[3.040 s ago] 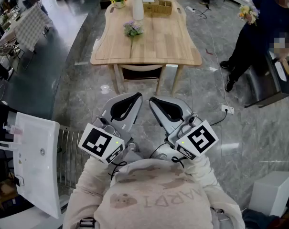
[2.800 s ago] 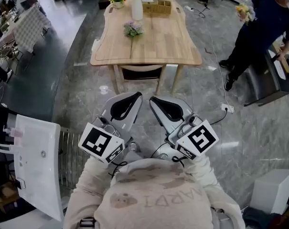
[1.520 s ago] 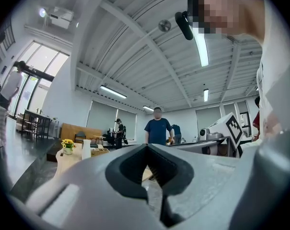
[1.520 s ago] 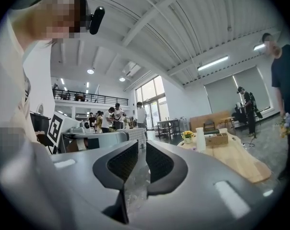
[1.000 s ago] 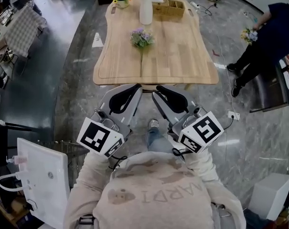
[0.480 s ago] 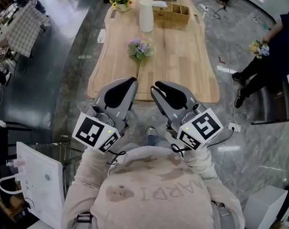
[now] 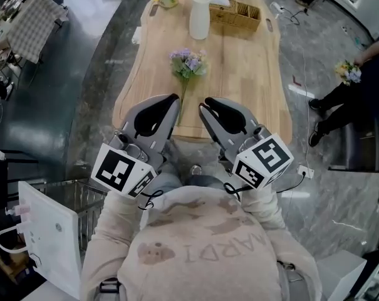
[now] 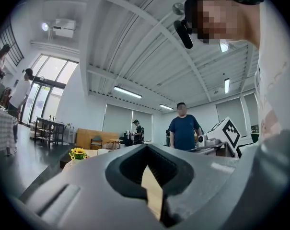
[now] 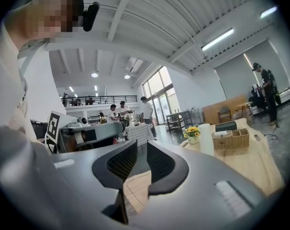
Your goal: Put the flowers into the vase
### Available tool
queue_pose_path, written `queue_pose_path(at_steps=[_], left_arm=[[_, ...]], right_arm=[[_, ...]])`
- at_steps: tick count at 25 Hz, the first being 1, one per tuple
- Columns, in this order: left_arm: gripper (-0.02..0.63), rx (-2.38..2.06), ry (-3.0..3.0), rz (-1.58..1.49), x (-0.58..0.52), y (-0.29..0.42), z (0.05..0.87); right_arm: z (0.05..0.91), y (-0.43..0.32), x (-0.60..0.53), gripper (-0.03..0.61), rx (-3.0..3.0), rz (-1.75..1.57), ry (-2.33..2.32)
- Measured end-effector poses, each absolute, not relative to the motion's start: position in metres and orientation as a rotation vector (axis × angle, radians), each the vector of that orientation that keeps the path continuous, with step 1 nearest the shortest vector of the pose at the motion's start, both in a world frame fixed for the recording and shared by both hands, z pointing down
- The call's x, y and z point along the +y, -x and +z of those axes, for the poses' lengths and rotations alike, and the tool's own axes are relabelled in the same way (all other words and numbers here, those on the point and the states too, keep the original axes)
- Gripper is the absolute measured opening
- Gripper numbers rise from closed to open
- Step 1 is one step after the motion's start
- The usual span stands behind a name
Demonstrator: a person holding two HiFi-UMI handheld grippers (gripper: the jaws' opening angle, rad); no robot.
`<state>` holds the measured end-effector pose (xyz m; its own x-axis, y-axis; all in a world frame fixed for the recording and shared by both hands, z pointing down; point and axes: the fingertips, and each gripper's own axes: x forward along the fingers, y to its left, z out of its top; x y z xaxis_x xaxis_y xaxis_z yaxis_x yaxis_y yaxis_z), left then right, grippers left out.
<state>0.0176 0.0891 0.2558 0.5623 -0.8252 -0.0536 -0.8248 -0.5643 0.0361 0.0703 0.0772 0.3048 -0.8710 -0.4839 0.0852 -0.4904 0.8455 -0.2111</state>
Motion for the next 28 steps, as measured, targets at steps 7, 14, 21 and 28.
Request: queue_pose_path(at_steps=[7, 14, 21, 28], left_arm=[[0.001, -1.381, -2.803, -0.094, 0.048, -0.004, 0.262], [0.001, -1.255, -2.837, -0.077, 0.004, 0.029, 0.274], [0.0, -1.082, -2.829, -0.07, -0.047, 0.06, 0.291], [0.0, -0.916, -2.839, -0.052, -0.084, 0.073, 0.316]], right_arm=[[0.335, -0.061, 0.031, 0.097, -2.866, 0.485, -0.916], [0.374, -0.03, -0.014, 0.1, -2.723, 0.57, -1.021], [0.422, -0.008, -0.053, 0.106, -2.533, 0.699, -1.141], [0.481, 0.0, -0.074, 0.114, -2.334, 0.834, -1.221]])
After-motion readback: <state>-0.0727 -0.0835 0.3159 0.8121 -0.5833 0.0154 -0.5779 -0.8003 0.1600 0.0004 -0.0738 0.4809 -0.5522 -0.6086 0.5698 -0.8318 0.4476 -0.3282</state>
